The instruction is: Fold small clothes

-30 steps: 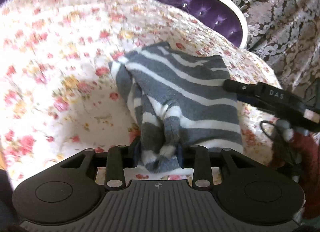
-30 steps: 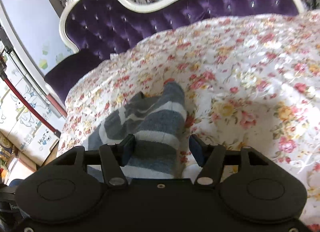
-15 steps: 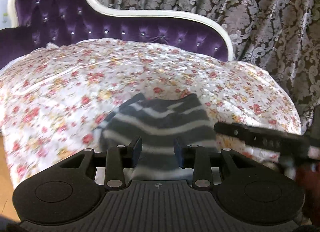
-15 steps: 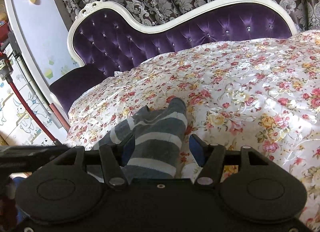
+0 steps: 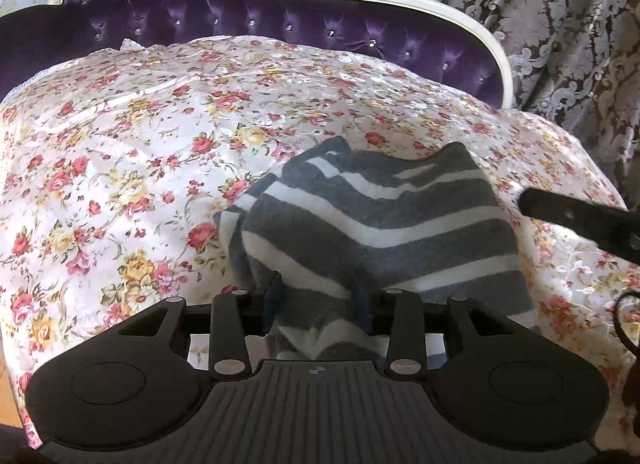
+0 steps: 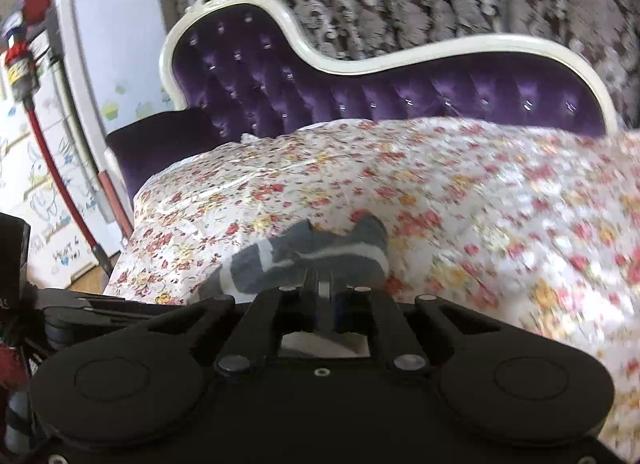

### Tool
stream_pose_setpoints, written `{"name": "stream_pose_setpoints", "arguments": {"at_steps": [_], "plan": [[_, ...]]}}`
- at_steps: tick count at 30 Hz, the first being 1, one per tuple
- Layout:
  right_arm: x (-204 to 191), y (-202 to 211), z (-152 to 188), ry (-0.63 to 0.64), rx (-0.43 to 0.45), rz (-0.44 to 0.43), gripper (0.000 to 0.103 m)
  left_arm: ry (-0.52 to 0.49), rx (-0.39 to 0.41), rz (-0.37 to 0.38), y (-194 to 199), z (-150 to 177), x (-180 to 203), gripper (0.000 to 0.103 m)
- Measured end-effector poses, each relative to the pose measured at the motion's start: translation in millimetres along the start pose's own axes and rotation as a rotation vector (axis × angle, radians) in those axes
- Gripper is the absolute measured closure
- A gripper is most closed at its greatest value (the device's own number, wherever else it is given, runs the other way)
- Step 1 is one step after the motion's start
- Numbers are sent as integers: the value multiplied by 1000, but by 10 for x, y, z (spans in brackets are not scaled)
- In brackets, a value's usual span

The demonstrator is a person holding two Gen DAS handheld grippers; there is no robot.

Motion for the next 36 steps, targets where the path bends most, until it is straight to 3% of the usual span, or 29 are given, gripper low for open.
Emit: {"name": "stream_pose_setpoints", "arguments": {"at_steps": [4, 8, 15, 17, 21, 25, 30, 31, 33, 34, 35, 36], "plan": [[87, -433, 5, 12, -82, 54, 91, 2, 12, -13, 6, 34, 26, 63], [308, -824, 64, -14, -105, 122, 103, 1, 11, -16, -28, 31, 28, 62], [277, -684, 3, -37, -67, 126, 103, 0, 18, -22, -27, 31, 30, 62], [196, -603, -21, -22, -48, 107, 90, 0, 21, -27, -6, 37, 35, 62], [54, -449, -14, 16, -27, 65, 88, -8, 28, -52, 45, 69, 58, 60], [9, -515, 146, 66, -78, 82, 87, -16, 30, -84, 96, 91, 80, 54], [19, -505, 156, 52, -60, 80, 86, -14, 25, -115, 97, 91, 72, 43], [5, -477, 145, 55, -54, 78, 84, -15, 25, -118, 112, 84, 74, 43], [-28, -392, 123, 56, -35, 73, 69, -26, 31, -138, 160, 71, 95, 43], [-46, -339, 118, 55, -25, 70, 52, -37, 33, -155, 193, 65, 113, 42], [-60, -294, 115, 53, -16, 69, 42, -48, 33, -172, 225, 61, 133, 41], [-77, -233, 111, 52, -4, 68, 41, -60, 35, -187, 261, 60, 150, 41]]}}
Point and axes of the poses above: each gripper's, at about its wrist camera, not at the fingertips, and y roughly against the way its jaws point, x to its right, z to its underside, the point moved 3 cm from there along -y, roughly the way its jaws point, and after that the axes turned 7 degrees about -y, right-handed, at the moved point
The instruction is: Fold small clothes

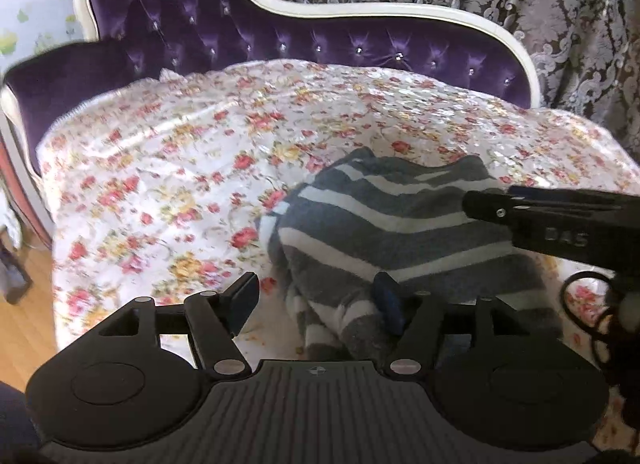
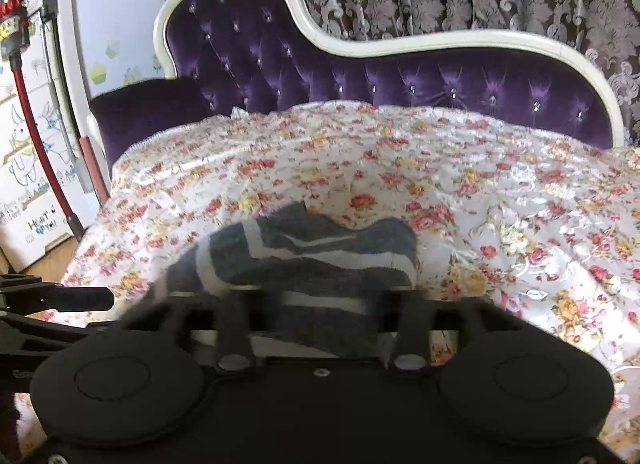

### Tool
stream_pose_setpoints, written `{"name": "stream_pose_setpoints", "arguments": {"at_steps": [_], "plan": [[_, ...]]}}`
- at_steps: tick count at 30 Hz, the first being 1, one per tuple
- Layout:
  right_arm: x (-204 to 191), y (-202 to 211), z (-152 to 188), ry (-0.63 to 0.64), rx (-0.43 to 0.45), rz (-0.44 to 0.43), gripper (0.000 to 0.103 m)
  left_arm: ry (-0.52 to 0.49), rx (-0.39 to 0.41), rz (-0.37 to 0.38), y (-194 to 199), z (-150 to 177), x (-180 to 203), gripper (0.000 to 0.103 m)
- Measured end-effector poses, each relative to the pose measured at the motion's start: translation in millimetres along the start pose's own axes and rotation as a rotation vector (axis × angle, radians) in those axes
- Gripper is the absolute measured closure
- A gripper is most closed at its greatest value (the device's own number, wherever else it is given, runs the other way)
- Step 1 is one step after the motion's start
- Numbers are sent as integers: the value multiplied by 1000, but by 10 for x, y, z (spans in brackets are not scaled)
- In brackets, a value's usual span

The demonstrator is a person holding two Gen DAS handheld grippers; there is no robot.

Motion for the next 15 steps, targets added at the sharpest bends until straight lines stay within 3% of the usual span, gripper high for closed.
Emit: {"name": "stream_pose_setpoints", "arguments": {"at_steps": [3, 11, 15], "plan": [[-11, 173, -19, -16, 29, 6, 39, -20, 8, -33, 122, -5, 23, 39], [37, 598, -68, -95, 64, 25, 10, -39, -4, -129, 423, -42, 74, 36], [36, 761, -54, -135, 65, 10, 1, -45, 11, -113, 579, -53, 119, 36]]}}
Point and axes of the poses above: each gripper's, at about its wrist camera, not at the fingertips, and y roughly against the way its jaws point, x to its right, z to its underside, the point moved 3 cm from there along -y, roughly the way its jaws point, and after that the axes turned 7 degrees about -y, right-handed, at the moved point
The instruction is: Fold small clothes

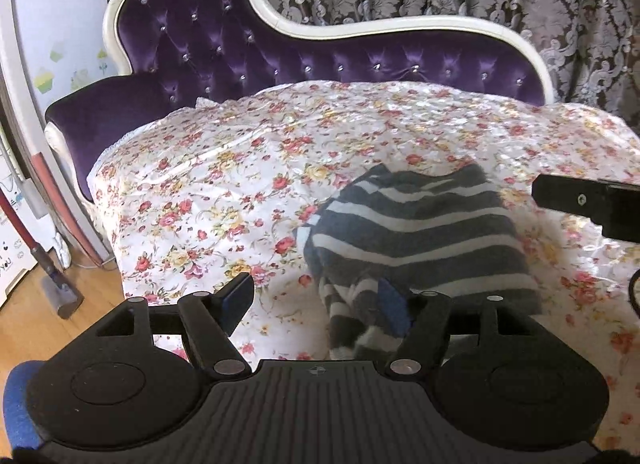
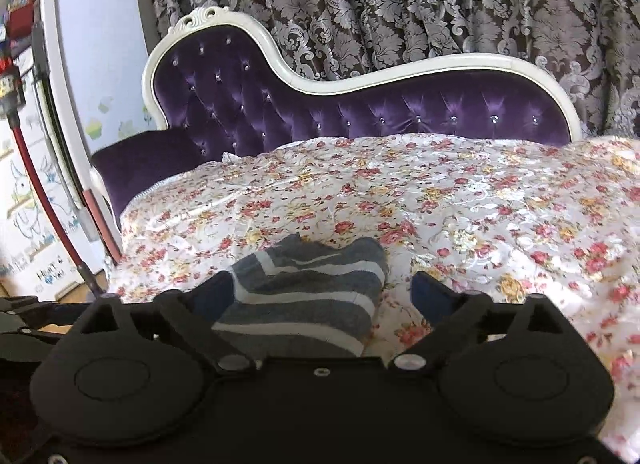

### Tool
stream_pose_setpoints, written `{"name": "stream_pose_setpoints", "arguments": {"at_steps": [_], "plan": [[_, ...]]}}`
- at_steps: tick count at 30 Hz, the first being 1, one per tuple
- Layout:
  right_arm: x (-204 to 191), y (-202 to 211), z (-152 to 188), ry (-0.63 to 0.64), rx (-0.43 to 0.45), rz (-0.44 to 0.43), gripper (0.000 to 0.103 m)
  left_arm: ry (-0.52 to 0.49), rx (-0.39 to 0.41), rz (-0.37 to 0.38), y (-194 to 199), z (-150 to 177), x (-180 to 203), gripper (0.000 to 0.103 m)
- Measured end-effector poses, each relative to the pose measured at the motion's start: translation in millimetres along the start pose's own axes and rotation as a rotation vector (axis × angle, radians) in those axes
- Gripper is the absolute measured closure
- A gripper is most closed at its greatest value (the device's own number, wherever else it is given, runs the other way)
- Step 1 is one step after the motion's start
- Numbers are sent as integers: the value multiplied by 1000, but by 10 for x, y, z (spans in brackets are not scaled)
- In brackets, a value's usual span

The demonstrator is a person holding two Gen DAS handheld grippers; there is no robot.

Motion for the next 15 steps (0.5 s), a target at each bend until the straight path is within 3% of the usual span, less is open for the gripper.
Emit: {"name": "stream_pose_setpoints", "arguments": {"at_steps": [15], "plan": [[-52, 322, 178, -46, -65, -1, 1, 65, -19, 92, 295, 53, 26, 35]]}}
Point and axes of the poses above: each gripper's, at about its wrist camera, not at the fingertips, and y roughly against the way its jaws point, x to its right, z to its underside, the point moved 3 cm from there along -y, roughly the way its jaws point, and after that the axes turned 7 degrees about -y, right-handed, at the moved point
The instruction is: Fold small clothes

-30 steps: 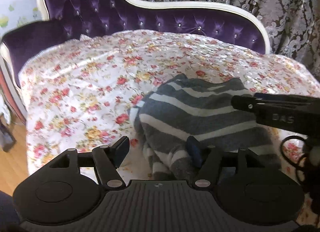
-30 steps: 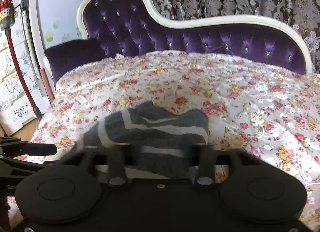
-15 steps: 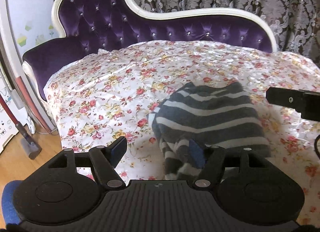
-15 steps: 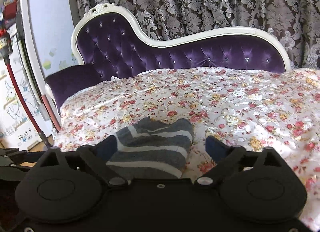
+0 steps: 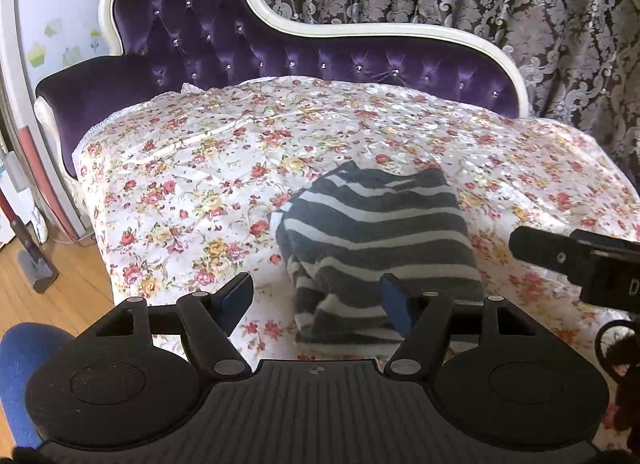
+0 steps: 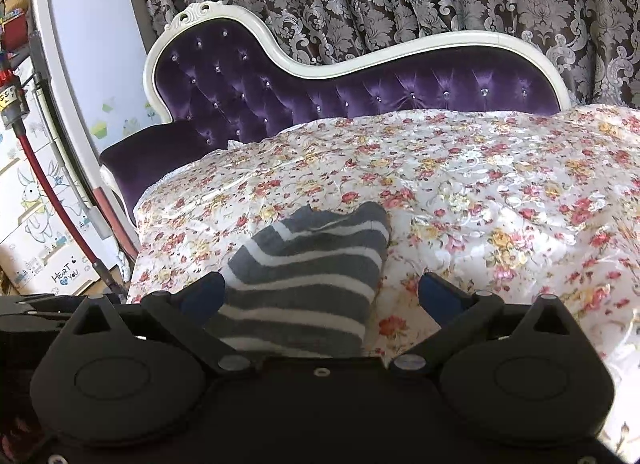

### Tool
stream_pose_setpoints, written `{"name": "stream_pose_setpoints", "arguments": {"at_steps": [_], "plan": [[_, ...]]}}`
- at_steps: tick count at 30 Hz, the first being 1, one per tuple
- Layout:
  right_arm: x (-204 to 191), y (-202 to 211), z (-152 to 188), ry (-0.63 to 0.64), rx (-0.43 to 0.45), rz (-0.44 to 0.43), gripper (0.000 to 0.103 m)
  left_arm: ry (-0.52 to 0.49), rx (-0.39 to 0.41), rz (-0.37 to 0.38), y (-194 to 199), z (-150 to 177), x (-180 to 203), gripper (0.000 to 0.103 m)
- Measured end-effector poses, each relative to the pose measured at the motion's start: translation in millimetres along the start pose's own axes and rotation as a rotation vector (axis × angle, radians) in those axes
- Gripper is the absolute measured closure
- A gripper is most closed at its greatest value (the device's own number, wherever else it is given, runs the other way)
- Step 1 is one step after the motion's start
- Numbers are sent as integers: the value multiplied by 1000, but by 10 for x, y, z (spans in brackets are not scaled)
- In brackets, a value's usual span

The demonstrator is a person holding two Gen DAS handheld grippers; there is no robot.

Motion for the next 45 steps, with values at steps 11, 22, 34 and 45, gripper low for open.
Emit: {"name": "stream_pose_setpoints", "arguments": {"at_steps": [11, 22, 34, 45], "plan": [[-145, 127, 125, 59, 17, 40, 1, -8, -34, 11, 49, 117, 50, 35], [-106, 154, 140, 39, 36, 110, 1, -13, -39, 0, 74, 147, 65, 35], [-100, 79, 177, 24, -10, 118, 1, 10, -105, 18, -51, 180, 42, 35], [-102, 12, 251, 27, -56, 138, 1, 7, -149, 34, -152, 237, 80, 35]]}}
Point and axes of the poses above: each gripper's, at about its wrist camera, not at the fingertips, and y roughly against the way its jaws point, x to its right, z to its underside, the point moved 3 cm from there along -y, roughly the way its jaws point, and after that the axes turned 7 degrees about -y, right-handed, at the moved point
